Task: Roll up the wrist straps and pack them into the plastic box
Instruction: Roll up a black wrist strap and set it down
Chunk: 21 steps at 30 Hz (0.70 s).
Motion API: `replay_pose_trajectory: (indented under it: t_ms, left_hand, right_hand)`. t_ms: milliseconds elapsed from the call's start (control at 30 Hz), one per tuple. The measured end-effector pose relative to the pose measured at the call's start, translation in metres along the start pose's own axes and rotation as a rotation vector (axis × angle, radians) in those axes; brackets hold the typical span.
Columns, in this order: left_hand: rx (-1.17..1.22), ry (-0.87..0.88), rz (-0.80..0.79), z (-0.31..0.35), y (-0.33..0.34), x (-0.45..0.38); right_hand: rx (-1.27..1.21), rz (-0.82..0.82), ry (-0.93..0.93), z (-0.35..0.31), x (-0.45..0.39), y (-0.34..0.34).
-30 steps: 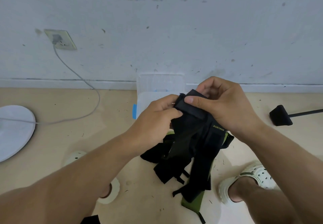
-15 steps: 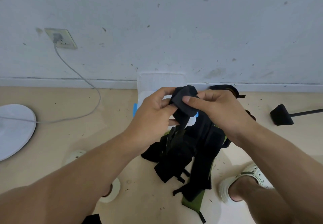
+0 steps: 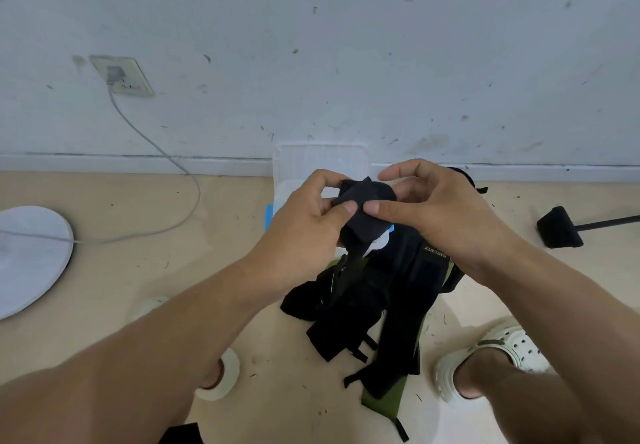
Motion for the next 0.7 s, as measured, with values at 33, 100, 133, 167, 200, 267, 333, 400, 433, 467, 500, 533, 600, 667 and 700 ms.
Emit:
replay_pose_trajectory:
  t_ms: [33, 100, 133, 167, 200, 267, 333, 400, 433, 467, 500, 533, 600, 667, 700]
  left_hand:
    - [-0.032, -0.006, -0.019, 0.0002, -0.0002, -0.0002]
    - [-0.061, -0.014, -0.061, 0.0013, 0.0009, 0.0007]
    - [-0.071, -0.015, -0.078, 0.0015, 0.0014, 0.0011]
    - [-0.081, -0.016, -0.088, 0.0022, 0.0019, 0.0015]
    - [-0.085, -0.019, -0.089, 0.0030, 0.0023, 0.0020]
    - [-0.047, -0.026, -0.074, 0.0026, 0.0018, 0.0021]
    - [0.019, -0.038, -0.064, 0.0009, 0.0015, 0.0012]
    - [0.063, -0.035, -0.031, -0.0003, 0.0000, -0.0006]
    - [0.080, -0.031, -0.006, -0.0008, -0.0012, -0.0012]
    - [0.098, -0.026, 0.016, -0.0014, -0.0023, -0.0017]
    - [0.114, -0.025, 0.033, -0.0021, -0.0031, -0.0020]
    - [0.125, -0.029, 0.042, -0.0021, -0.0033, -0.0018]
    - [0.146, -0.047, 0.042, -0.0019, -0.0031, -0.0012]
    - [0.177, -0.070, 0.040, -0.0020, -0.0033, -0.0008]
    - [0.190, -0.078, 0.041, -0.0018, -0.0037, -0.0006]
  right_hand:
    - [0.003, -0.023, -0.009, -0.0015, 0.0001, -0.0010]
    - [0.003, -0.037, -0.021, -0.0021, -0.0001, -0.0028]
    - [0.004, -0.040, -0.022, -0.0013, -0.0001, -0.0031]
    - [0.008, -0.047, -0.022, 0.0001, -0.0005, -0.0026]
    - [0.013, -0.054, -0.028, 0.0010, -0.0008, -0.0021]
    - [-0.012, -0.041, -0.063, 0.0014, -0.0017, -0.0026]
    - [-0.074, -0.007, -0.093, 0.0004, -0.0021, -0.0043]
    - [-0.092, -0.018, -0.119, 0.0001, -0.0028, -0.0039]
    - [-0.089, -0.037, -0.133, 0.0001, -0.0031, -0.0032]
    - [-0.089, -0.054, -0.144, -0.0004, -0.0028, -0.0023]
    - [-0.091, -0.068, -0.155, -0.0006, -0.0032, -0.0019]
    - [-0.092, -0.079, -0.164, -0.0011, -0.0032, -0.0019]
    - [-0.082, -0.092, -0.174, -0.0013, -0.0033, -0.0018]
    - [-0.059, -0.093, -0.169, -0.0014, -0.0028, -0.0016]
    - [-0.044, -0.089, -0.166, -0.0015, -0.0026, -0.0015]
Point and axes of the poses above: each hand's wrist, its own x-axis away from the middle knuckle, its own y-axis out of the palm, z = x × y, the point moved 5 cm from there along -x, towards the middle knuckle, and after that the axes turned 4 degrees about -z, right-handed, at the moved point
